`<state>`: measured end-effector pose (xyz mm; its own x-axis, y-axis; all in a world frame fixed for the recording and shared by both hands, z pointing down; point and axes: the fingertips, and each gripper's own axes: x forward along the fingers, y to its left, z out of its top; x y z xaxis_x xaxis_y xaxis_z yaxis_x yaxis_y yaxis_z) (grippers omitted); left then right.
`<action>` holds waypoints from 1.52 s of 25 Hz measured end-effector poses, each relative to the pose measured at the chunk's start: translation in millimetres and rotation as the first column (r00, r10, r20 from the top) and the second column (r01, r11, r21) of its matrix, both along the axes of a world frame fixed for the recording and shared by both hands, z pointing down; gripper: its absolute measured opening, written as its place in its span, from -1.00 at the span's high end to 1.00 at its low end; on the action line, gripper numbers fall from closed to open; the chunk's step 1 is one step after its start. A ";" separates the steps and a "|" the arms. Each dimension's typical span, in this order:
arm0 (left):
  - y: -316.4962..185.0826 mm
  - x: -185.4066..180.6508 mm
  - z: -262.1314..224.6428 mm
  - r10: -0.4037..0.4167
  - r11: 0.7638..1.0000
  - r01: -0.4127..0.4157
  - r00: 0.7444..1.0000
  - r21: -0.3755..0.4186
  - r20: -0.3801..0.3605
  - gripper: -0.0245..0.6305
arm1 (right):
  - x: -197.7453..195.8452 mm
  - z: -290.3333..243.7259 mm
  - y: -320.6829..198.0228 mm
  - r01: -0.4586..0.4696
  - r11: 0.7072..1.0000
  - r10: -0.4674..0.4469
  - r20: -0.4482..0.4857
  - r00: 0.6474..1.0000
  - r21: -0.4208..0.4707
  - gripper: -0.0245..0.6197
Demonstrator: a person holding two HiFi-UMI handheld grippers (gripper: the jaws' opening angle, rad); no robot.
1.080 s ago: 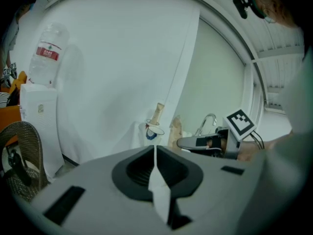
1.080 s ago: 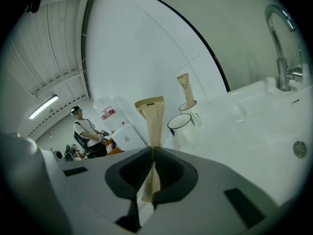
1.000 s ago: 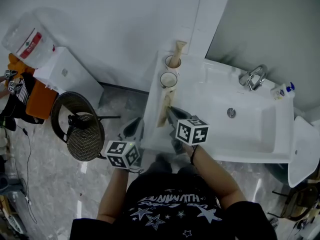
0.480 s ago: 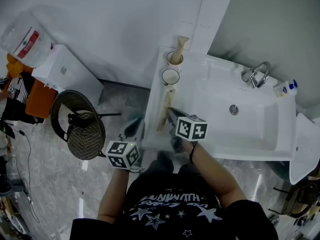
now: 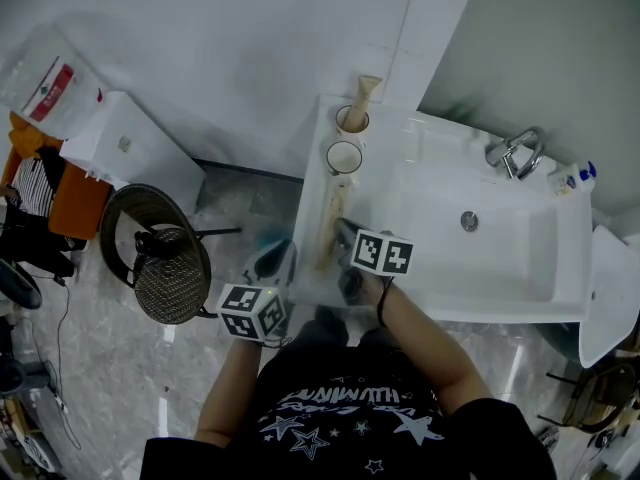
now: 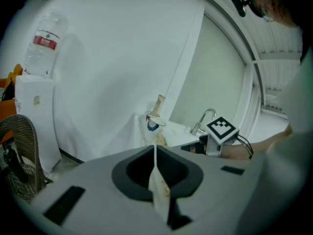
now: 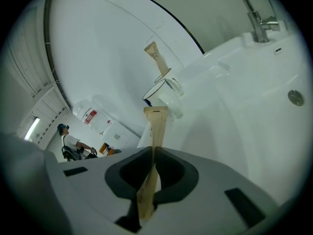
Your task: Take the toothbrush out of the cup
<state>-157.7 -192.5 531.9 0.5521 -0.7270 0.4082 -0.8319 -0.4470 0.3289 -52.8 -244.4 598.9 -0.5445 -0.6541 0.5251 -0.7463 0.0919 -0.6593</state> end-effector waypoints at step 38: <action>-68.8 -6.9 -30.5 -0.007 0.996 0.010 0.999 0.083 -0.034 0.84 | 67.4 -100.1 -78.2 0.041 0.934 0.060 -0.268 0.962 0.356 0.75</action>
<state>-164.6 -261.3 501.3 0.5583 -0.7623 0.3275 -0.8248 -0.4672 0.3185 14.6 -322.6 498.8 -0.4076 -0.8289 0.3831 -0.8929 0.2739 -0.3573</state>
